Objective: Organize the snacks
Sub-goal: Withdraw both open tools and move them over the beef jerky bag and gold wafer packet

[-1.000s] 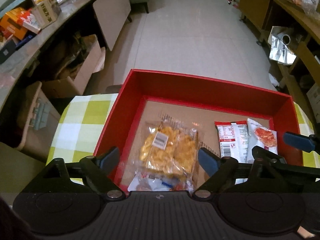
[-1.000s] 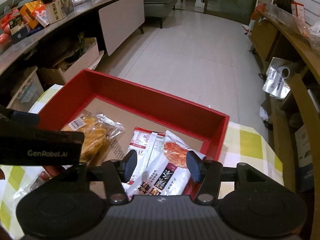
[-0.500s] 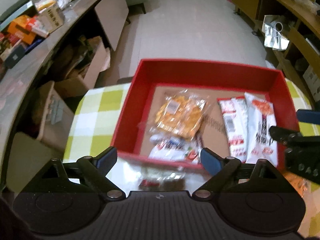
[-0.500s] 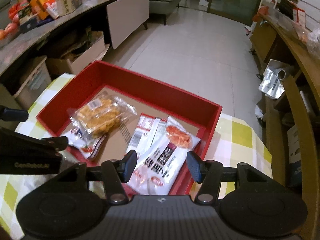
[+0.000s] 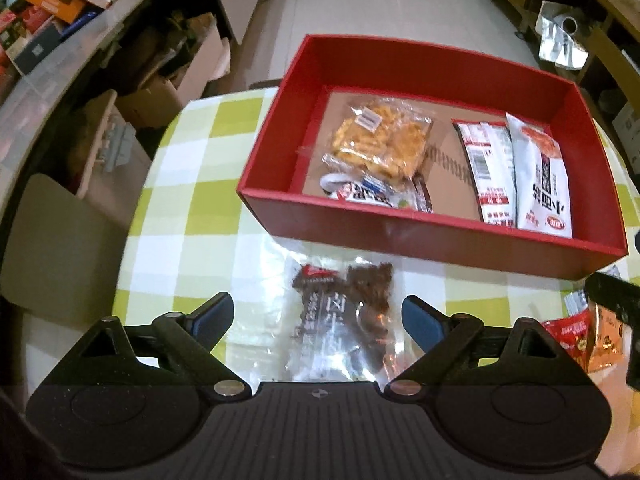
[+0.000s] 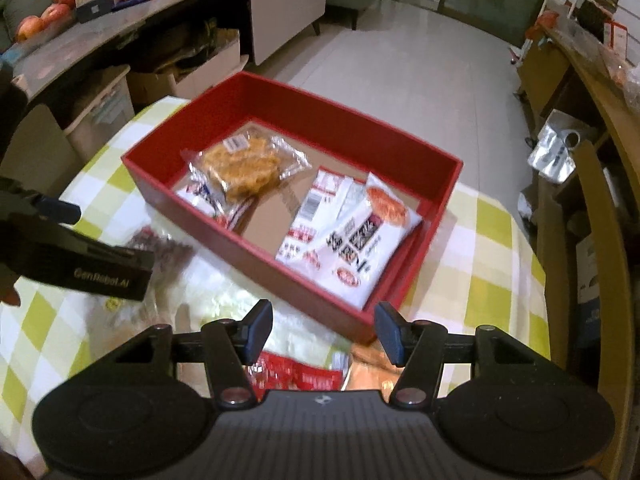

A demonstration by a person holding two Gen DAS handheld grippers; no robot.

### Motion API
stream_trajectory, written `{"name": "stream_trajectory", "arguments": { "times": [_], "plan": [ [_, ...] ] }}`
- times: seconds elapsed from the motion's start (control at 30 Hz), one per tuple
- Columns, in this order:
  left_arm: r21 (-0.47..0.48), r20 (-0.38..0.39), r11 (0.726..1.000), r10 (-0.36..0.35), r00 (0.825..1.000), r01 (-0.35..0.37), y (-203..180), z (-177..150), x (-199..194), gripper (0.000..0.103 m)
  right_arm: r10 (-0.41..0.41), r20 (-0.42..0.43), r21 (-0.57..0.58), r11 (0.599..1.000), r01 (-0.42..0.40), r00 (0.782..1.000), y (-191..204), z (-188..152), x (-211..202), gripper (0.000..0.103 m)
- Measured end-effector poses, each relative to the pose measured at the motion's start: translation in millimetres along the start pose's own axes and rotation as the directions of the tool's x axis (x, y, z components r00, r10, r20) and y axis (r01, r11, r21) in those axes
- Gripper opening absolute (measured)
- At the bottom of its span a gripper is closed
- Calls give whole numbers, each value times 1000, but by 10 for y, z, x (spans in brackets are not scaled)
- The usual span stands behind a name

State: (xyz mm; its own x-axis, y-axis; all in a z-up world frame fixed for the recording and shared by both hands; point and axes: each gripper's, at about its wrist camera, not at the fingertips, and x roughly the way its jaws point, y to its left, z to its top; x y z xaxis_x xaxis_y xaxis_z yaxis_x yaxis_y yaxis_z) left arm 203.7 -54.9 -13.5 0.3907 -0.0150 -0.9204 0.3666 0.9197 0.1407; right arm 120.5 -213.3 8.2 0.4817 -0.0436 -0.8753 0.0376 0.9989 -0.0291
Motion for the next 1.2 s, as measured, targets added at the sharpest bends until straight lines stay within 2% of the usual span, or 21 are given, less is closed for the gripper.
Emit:
{"name": "stream_trajectory", "arguments": {
  "times": [0.4,0.87,1.1,1.13,1.2],
  "plan": [
    [31,-29,999,27,999,-26,-64,-30,102,95,-8,-98,22,1000,10,995,-24,-194,130,63],
    [45,-59,998,40,997,-37,-118,-28,294,98,15,-147,26,1000,-11,989,24,-300,198,66],
    [46,-136,998,47,990,-41,-110,-49,579,101,7,-156,89,996,7,988,-171,-299,242,67],
    [37,-132,999,44,990,-40,-90,-48,579,101,4,-157,101,995,12,988,-213,-298,249,67],
    [14,-146,1000,6,989,-4,-48,-26,574,93,2,-161,127,992,18,987,-302,-306,266,67]
  ]
}}
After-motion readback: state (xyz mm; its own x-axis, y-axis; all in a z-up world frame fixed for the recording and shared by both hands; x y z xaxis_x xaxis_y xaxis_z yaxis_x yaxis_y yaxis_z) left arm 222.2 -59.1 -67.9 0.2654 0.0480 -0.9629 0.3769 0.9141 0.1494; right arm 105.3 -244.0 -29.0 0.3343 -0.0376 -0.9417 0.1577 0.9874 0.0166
